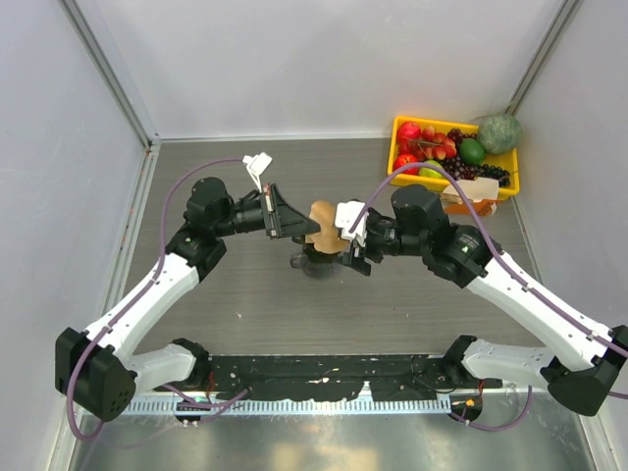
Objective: Place the coffee filter in the dripper
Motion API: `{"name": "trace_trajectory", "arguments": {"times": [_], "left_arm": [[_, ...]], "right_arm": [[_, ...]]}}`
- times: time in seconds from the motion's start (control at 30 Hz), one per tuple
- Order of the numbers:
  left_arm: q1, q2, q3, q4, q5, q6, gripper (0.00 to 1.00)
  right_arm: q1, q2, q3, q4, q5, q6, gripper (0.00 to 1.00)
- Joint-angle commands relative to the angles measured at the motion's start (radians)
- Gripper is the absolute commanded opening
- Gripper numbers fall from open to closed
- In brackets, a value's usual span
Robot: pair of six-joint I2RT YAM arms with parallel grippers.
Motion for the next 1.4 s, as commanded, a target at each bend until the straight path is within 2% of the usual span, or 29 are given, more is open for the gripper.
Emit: {"name": "trace_trajectory", "arguments": {"times": [0.0,0.17,0.23,0.27,0.37,0.53,0.73,0.9,1.13,1.23,1.37], "left_arm": [[0.008,-0.019,0.076,-0.037,-0.01,0.082,0.0],[0.011,-0.052,0.179,-0.385,-0.085,0.413,0.0],[0.011,-0.046,0.242,-0.521,-0.129,0.536,0.0],[0.011,-0.034,0.297,-0.602,-0.145,0.585,0.0],[0.011,0.018,0.423,-0.832,-0.195,0.708,0.0],[0.011,0.113,0.559,-1.016,-0.28,0.835,0.0],[0.009,0.245,0.673,-1.129,-0.349,0.875,0.0],[0.006,0.317,0.688,-1.126,-0.32,0.868,0.0],[-0.008,0.397,0.688,-1.096,-0.317,0.855,0.0],[-0.014,0.412,0.685,-1.057,-0.306,0.838,0.03],[-0.025,0.437,0.681,-1.028,-0.286,0.834,0.16]], "right_arm": [[0.01,-0.01,0.035,0.036,0.055,-0.003,0.79],[-0.059,-0.066,0.049,0.027,0.069,0.026,0.96],[-0.08,-0.089,0.054,-0.001,0.054,0.025,0.99],[-0.089,-0.099,0.055,-0.008,0.035,0.028,0.96],[-0.119,-0.136,0.066,-0.051,0.008,0.037,0.96],[-0.163,-0.165,0.092,-0.071,0.044,0.063,0.95],[-0.226,-0.11,0.126,-0.05,0.032,0.175,0.95],[-0.258,-0.061,0.14,-0.021,-0.012,0.264,0.96],[-0.264,-0.012,0.129,0.018,-0.052,0.298,0.95],[-0.266,0.008,0.126,0.027,-0.06,0.298,0.95],[-0.264,0.034,0.126,0.039,-0.078,0.312,0.95]]}}
